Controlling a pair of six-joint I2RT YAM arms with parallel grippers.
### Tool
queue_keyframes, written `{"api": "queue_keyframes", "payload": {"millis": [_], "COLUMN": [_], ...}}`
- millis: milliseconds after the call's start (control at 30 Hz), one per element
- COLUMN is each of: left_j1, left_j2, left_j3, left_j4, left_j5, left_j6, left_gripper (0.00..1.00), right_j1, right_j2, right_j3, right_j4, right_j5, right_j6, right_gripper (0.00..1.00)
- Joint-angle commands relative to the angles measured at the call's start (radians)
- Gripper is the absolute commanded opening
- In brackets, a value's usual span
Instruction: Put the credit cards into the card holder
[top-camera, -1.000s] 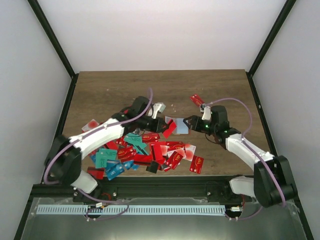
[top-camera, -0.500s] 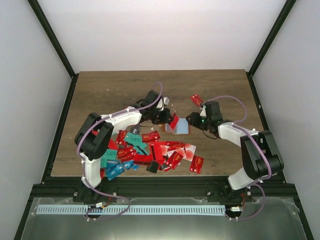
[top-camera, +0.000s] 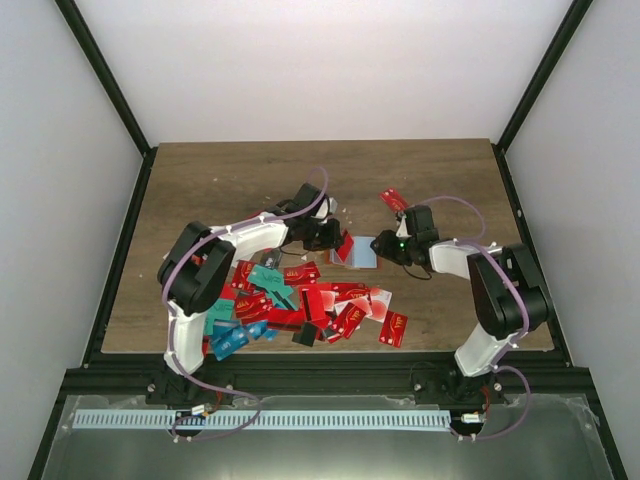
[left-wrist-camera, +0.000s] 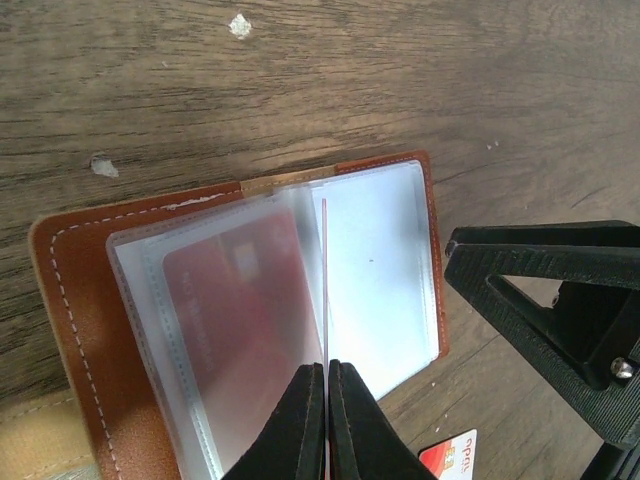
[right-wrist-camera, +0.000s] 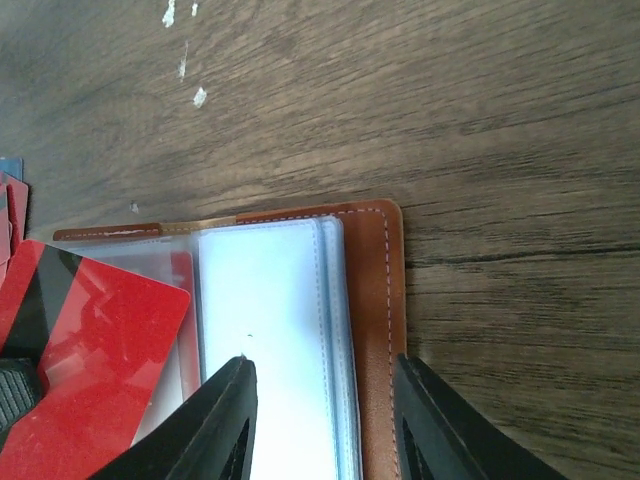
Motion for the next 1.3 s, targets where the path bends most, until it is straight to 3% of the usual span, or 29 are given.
{"api": "queue_keyframes", "payload": {"millis": [0, 1267], "left_j1": [0.004, -0.001], "left_j2": [0.032, 0.103], "left_j3": [0.028, 0.037], "left_j4": [0.001, 0.065], "left_j5": [0.003, 0.063], "left_j6": [-0.007, -0.006], "left_gripper": [0.04, 0.04], "right_j1": [-0.01, -0.01], "right_j2": [0.01, 0.105], "right_j3": [0.034, 0.052], "right_j4": [0.018, 0.036], "right_j5": [-0.014, -0.089], "right_j6": [-0.017, -0.033], "right_gripper": [0.39, 0.37]}}
